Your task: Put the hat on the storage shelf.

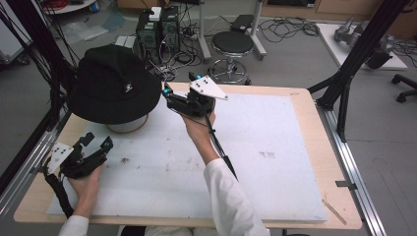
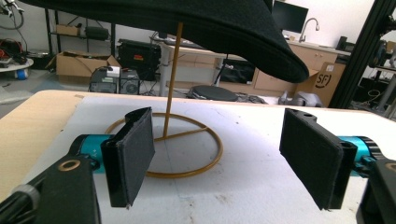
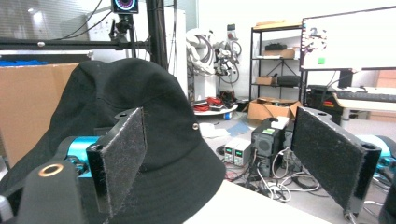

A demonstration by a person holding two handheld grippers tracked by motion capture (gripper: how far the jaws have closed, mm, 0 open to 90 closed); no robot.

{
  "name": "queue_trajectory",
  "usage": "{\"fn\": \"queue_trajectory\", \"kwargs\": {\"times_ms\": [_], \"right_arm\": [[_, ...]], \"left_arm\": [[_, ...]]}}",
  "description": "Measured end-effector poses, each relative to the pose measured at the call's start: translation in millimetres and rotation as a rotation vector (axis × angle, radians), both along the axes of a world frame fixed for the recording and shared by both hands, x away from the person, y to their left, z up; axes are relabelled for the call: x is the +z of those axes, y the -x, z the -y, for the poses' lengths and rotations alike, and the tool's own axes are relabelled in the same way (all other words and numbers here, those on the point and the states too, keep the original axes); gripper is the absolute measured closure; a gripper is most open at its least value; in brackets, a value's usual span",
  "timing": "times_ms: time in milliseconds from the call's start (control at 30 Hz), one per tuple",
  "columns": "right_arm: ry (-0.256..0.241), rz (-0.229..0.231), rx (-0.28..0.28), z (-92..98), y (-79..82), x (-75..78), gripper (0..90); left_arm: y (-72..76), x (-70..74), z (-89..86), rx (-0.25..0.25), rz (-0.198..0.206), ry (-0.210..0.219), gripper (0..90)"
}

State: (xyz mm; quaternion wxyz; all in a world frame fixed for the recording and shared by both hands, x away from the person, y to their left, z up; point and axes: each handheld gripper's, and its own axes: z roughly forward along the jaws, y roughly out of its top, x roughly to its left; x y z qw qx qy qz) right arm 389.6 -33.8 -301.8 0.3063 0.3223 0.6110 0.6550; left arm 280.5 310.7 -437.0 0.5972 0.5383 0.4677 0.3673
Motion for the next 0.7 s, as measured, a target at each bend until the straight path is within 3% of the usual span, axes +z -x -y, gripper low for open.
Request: {"fn": "queue_trajectory", "kwargs": {"times_ms": [367, 700], "right_arm": [[0.003, 0.025, -0.081, 45.0, 25.3, -6.3, 18.0], [0.001, 0.011, -0.121, 86.5, 47.4, -16.0, 18.2]], "left_arm": [[-0.6, 0.0, 5.4, -0.011, -0.004, 0.003, 26.5], [-2.9, -0.4, 7.4, -0.006, -0.004, 0.005, 26.7]]}}
